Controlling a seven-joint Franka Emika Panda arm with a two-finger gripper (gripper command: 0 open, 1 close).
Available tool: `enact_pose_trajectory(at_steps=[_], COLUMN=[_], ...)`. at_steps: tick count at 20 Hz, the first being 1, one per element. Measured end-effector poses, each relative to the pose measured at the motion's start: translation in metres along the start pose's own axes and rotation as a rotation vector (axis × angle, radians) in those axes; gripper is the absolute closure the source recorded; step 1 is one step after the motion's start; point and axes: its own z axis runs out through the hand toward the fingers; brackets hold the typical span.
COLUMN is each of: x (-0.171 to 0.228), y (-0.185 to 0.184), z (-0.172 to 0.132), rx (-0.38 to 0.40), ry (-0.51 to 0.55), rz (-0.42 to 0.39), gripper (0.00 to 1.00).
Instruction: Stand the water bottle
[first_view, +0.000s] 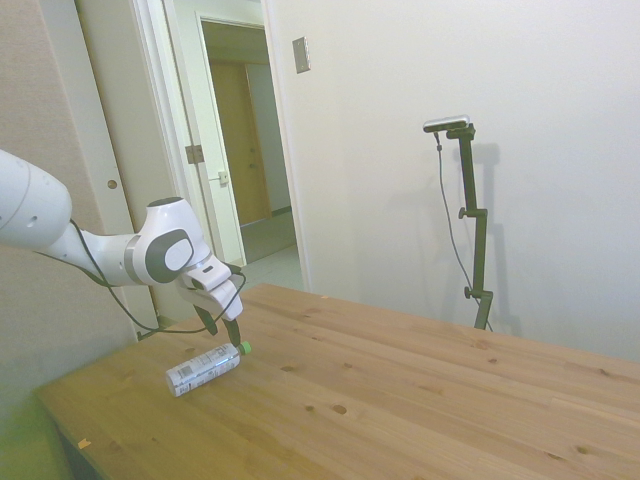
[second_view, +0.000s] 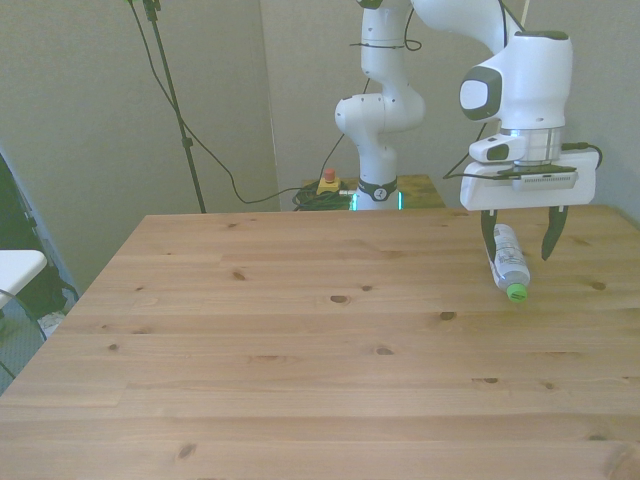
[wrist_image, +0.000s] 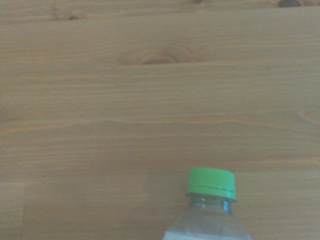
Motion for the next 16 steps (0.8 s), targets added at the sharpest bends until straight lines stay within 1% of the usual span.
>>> enact_pose_trajectory(at_steps=[3, 8, 16], x=[0.001, 0.000, 0.011], y=[-0.010, -0.016, -0.020], z=[0.009, 0.033, 0.056], rx=[0.006, -0.004, -0.021], ry=[0.015, 0.025, 0.034], rz=[0.028, 0.060, 0.083], gripper=[0.00, 0.00, 0.00])
